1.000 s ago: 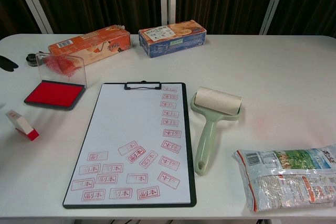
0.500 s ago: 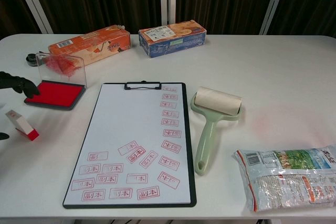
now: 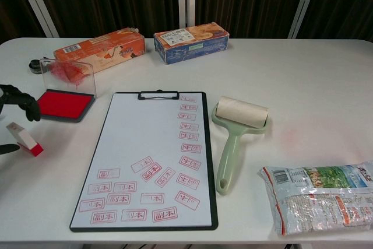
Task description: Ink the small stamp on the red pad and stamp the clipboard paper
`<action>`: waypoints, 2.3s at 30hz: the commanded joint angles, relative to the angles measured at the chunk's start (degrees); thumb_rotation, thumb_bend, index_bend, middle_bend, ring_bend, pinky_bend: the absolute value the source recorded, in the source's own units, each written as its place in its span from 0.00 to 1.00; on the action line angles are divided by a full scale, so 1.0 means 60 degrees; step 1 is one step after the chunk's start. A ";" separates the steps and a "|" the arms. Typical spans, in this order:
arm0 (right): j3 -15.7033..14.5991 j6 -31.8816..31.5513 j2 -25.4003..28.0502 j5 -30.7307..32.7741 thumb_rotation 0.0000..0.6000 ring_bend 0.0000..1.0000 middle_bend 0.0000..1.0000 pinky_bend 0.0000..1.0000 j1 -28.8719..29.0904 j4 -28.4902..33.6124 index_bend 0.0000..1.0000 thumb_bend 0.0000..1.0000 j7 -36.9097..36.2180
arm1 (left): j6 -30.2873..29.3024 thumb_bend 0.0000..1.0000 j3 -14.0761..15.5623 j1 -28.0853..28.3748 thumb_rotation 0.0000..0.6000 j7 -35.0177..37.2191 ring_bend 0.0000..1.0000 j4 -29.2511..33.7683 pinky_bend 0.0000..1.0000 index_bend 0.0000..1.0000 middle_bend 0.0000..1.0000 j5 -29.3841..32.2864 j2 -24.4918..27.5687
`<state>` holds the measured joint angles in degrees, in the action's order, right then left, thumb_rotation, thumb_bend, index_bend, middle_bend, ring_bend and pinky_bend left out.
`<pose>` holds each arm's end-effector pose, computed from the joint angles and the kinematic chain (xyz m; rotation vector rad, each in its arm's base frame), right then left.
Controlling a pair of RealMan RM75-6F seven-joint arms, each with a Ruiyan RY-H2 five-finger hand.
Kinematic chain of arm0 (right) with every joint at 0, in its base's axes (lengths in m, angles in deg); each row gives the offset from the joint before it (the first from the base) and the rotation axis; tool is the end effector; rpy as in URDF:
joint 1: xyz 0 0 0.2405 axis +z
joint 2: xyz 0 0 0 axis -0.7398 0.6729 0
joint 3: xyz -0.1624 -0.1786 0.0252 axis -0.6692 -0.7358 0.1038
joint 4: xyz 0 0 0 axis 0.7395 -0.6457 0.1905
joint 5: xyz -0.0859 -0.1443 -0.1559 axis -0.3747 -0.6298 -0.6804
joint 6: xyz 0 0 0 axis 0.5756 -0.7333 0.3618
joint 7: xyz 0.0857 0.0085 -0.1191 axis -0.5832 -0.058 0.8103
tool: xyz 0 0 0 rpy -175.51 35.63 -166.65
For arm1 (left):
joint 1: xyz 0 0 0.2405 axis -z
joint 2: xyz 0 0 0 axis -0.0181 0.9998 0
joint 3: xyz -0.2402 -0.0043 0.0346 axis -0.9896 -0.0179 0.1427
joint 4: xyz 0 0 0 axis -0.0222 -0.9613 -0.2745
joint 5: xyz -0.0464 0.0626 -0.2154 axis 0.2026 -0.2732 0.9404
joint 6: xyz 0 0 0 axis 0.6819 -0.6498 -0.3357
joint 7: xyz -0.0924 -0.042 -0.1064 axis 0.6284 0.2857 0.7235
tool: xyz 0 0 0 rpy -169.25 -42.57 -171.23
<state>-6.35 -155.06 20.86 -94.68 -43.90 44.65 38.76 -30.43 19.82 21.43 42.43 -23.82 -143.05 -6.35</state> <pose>-0.3165 -0.1849 0.1403 1.3353 -0.9016 0.7648 -0.2931 0.2406 -0.0056 -1.9235 -0.7494 -0.8980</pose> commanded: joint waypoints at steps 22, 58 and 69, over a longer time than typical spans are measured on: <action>-0.0041 0.0252 0.0028 0.0249 1.00 0.00 0.00 0.00 0.0048 0.0053 0.00 0.20 0.0189 | -0.0190 0.26 0.0176 0.0051 1.00 0.0302 0.39 -0.0601 0.59 0.48 0.48 0.0090 -0.0333; -0.0060 0.0376 0.0029 0.0428 1.00 0.00 0.00 0.00 0.0082 0.0096 0.00 0.20 0.0299 | -0.0189 0.41 0.0062 0.0155 1.00 0.0506 0.47 -0.0209 0.64 0.61 0.61 0.0423 -0.0149; -0.0055 0.0431 0.0036 0.0434 1.00 0.00 0.00 0.00 0.0125 0.0133 0.00 0.20 0.0300 | -0.0174 0.41 -0.0576 0.0595 1.00 0.1182 0.56 0.0369 0.68 0.64 0.65 0.0725 0.0292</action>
<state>-6.68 -152.49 21.07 -92.08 -43.15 45.44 40.55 -31.82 17.02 24.38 48.56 -21.77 -139.10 -4.72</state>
